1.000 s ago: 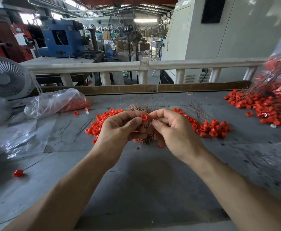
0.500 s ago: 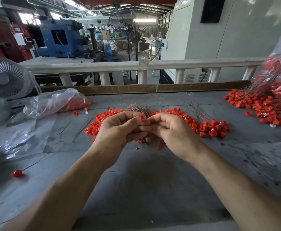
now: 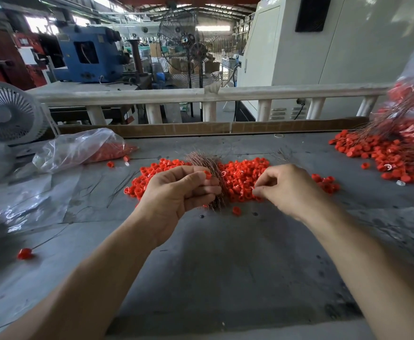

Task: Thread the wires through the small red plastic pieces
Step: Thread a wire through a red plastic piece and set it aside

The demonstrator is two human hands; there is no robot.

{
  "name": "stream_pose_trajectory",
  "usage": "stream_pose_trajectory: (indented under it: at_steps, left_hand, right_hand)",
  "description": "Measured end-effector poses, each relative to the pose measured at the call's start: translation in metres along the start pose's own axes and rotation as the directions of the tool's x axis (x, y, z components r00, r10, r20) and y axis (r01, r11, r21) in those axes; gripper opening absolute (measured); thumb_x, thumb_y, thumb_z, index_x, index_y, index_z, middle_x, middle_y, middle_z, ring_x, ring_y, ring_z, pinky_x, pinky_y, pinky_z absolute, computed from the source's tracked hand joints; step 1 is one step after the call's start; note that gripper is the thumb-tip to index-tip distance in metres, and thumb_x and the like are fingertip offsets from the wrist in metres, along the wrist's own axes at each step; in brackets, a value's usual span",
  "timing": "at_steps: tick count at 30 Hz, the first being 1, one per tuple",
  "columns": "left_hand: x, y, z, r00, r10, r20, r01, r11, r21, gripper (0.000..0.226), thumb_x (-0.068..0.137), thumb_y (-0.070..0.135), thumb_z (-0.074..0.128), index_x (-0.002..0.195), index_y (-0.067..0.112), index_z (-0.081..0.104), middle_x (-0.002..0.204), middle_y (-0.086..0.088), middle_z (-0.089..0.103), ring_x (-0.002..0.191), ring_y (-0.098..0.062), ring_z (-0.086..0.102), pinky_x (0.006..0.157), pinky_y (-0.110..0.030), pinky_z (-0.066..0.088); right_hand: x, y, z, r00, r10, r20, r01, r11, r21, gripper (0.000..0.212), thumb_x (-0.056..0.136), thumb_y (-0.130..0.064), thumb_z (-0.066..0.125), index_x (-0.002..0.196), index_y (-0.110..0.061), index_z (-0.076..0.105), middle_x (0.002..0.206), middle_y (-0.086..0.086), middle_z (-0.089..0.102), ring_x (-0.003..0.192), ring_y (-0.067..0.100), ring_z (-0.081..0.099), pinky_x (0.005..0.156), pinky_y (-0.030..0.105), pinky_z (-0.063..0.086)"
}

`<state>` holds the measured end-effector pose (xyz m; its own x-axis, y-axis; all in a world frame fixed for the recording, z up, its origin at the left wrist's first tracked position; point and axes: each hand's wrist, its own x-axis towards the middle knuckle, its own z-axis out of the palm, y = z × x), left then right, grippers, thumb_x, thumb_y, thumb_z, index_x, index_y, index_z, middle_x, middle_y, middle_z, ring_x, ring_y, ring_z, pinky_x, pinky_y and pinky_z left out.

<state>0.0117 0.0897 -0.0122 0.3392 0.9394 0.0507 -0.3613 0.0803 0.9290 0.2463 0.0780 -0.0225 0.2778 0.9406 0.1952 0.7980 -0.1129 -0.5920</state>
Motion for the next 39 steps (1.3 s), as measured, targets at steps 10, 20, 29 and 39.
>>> stream_pose_trajectory:
  at_steps: [10, 20, 29, 39]
  left_hand:
    - [-0.002, -0.001, 0.004, 1.0, -0.01, 0.008, 0.01, 0.999, 0.038, 0.015, 0.093, 0.004, 0.06, 0.106, -0.003, 0.064, 0.091, -0.019, 0.072, 0.081, -0.026, 0.074, 0.078, -0.033, 0.062]
    - [-0.002, -0.001, 0.004, 1.0, 0.007, 0.025, -0.008, 1.0, 0.024, 0.024, 0.084, 0.012, 0.067, 0.104, -0.002, 0.066, 0.093, -0.02, 0.073, 0.084, -0.027, 0.075, 0.075, -0.031, 0.063]
    - [-0.001, -0.003, 0.0, 0.999, 0.027, 0.027, -0.027, 1.0, -0.015, 0.03, 0.078, 0.015, 0.07, 0.104, 0.0, 0.068, 0.094, -0.022, 0.075, 0.086, -0.027, 0.076, 0.074, -0.03, 0.062]
    - [0.001, -0.002, -0.002, 0.998, 0.059, 0.027, -0.058, 0.997, -0.048, 0.029, 0.08, 0.013, 0.07, 0.105, -0.001, 0.067, 0.101, -0.024, 0.075, 0.094, -0.031, 0.076, 0.075, -0.029, 0.063]
  right_hand:
    - [0.0, -0.008, 0.016, 0.997, -0.064, -0.048, 0.052, 0.975, -0.218, 0.015, 0.084, -0.031, 0.08, 0.077, -0.029, 0.068, 0.084, -0.011, 0.069, 0.086, 0.017, 0.065, 0.071, 0.029, 0.048]
    - [-0.007, -0.02, 0.006, 0.993, -0.113, -0.047, 0.121, 0.846, 0.519, 0.012, 0.089, -0.014, 0.077, 0.084, -0.023, 0.072, 0.066, -0.003, 0.072, 0.055, 0.005, 0.063, 0.055, 0.023, 0.047]
    - [-0.021, -0.04, 0.016, 0.976, -0.209, 0.067, 0.076, 0.607, 0.791, 0.012, 0.09, -0.002, 0.072, 0.091, -0.013, 0.076, 0.076, 0.011, 0.069, 0.07, 0.032, 0.058, 0.053, 0.035, 0.049]
    - [-0.023, -0.036, 0.019, 0.967, -0.246, 0.058, 0.125, 0.665, 0.737, 0.01, 0.092, -0.004, 0.072, 0.091, -0.014, 0.077, 0.073, 0.015, 0.068, 0.064, 0.024, 0.061, 0.057, 0.042, 0.054]
